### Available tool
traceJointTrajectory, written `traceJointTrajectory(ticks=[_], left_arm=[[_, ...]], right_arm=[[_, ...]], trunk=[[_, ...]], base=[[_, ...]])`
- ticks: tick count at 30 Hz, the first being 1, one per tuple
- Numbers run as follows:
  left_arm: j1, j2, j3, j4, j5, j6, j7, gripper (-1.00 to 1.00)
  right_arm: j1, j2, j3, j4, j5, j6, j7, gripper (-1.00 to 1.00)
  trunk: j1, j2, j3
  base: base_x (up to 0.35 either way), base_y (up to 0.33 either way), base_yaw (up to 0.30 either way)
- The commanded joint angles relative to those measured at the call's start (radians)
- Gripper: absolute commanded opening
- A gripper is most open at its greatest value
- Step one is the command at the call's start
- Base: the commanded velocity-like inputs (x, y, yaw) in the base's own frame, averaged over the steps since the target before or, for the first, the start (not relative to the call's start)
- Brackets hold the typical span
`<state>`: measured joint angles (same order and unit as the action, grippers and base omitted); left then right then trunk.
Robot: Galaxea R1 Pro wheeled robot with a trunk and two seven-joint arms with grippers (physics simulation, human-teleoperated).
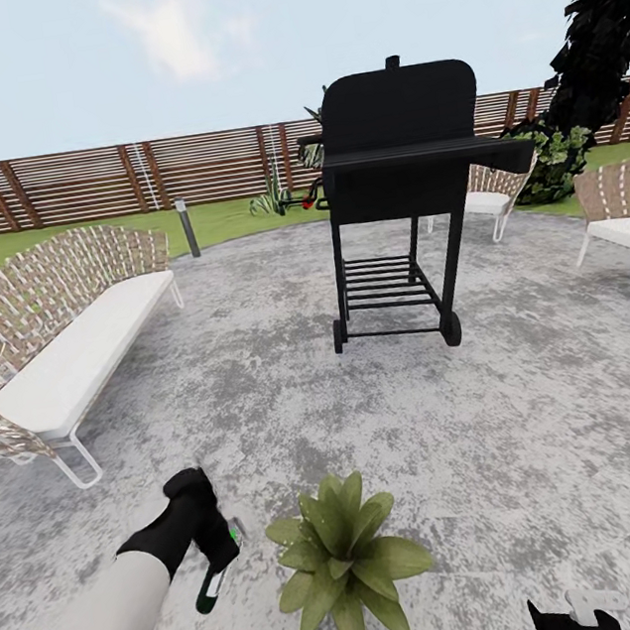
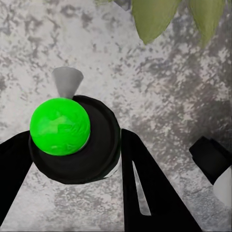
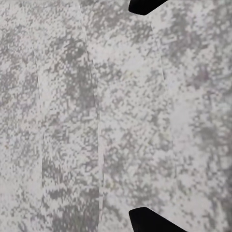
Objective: Pick up the pesticide atomizer in the garden and spray insectifuge to fully cover both potted plants in the garden.
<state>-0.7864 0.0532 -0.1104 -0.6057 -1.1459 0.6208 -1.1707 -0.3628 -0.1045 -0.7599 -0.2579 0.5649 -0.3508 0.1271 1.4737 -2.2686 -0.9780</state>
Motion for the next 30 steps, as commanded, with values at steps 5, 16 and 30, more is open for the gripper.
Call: traceJointTrajectory(ticks=[5, 16, 30], left_arm=[[0.008, 0.001, 0.000, 0.093, 0.009, 0.004, 0.076, -1.00], [0.008, -0.008, 0.008, 0.100, 0.084, 0.007, 0.076, -1.00], [0.009, 0.025, 0.046, 0.116, 0.091, -0.013, 0.081, -1.00]], right_arm=[[-0.001, 0.000, -0.009, 0.000, 0.003, -0.004, 0.008, 1.00], [-0.001, 0.000, -0.009, 0.000, 0.003, -0.004, 0.008, 1.00], [-0.001, 0.000, -0.009, -0.001, 0.003, -0.004, 0.008, 1.00]], trunk=[[0.000, 0.000, -0.001], [0.000, 0.000, -0.001], [0.000, 0.000, -0.001]], base=[[0.000, 0.000, 0.000], [0.000, 0.000, 0.000], [0.000, 0.000, 0.000]])
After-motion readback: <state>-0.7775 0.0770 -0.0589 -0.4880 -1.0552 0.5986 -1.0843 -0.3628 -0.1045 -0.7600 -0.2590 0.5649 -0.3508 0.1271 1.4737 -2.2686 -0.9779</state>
